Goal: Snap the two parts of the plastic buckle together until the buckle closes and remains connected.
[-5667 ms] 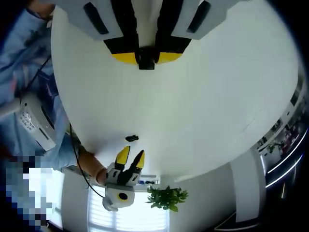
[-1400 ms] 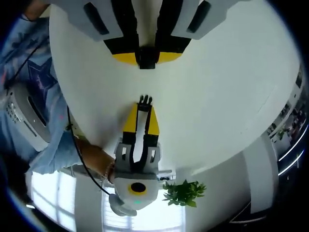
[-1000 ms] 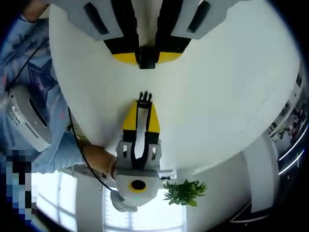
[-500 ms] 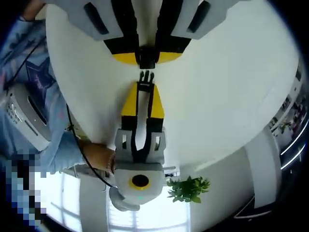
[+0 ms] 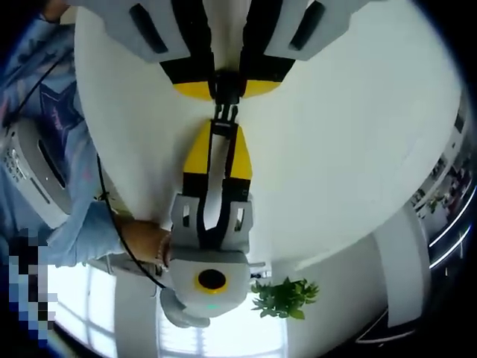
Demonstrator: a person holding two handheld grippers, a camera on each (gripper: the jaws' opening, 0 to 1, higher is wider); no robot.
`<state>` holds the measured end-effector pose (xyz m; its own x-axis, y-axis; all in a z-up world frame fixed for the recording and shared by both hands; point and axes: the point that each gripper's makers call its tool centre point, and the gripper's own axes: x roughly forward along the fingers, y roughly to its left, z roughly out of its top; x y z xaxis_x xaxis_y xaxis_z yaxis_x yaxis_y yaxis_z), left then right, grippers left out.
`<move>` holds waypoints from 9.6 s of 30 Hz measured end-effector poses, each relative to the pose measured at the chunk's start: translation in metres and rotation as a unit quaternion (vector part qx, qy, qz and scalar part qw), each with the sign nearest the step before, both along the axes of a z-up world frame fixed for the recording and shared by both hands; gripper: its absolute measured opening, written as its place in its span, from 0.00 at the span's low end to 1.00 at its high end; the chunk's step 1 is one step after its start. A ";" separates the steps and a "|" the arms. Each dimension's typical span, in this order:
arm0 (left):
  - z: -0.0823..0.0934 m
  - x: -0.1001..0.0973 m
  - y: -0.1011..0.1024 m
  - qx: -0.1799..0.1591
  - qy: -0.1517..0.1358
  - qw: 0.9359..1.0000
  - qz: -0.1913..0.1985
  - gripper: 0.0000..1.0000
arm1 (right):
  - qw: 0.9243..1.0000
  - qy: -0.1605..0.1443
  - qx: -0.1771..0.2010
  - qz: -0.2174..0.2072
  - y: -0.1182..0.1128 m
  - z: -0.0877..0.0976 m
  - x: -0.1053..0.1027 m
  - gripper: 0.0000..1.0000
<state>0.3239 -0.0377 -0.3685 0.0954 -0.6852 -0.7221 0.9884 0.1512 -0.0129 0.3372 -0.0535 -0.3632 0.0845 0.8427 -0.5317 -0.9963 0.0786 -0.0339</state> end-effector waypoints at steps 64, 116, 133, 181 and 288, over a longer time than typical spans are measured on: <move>-0.002 -0.014 -0.006 -0.009 0.012 0.999 -0.034 0.13 | 0.998 -0.007 -0.010 0.067 -0.010 -0.002 -0.017 0.12; -0.005 -0.014 -0.003 0.014 0.021 1.000 -0.008 0.12 | 1.000 -0.006 -0.012 0.017 -0.001 -0.004 -0.023 0.12; -0.005 -0.014 -0.003 0.008 0.027 0.999 -0.034 0.11 | 0.998 -0.012 -0.010 0.066 0.001 -0.005 -0.024 0.11; -0.005 -0.020 -0.008 0.014 0.028 0.999 -0.036 0.11 | 0.999 -0.020 -0.012 0.042 0.012 -0.006 -0.030 0.11; -0.005 -0.028 -0.001 0.020 0.032 0.999 -0.025 0.10 | 0.999 -0.003 0.004 0.040 0.005 -0.002 -0.034 0.10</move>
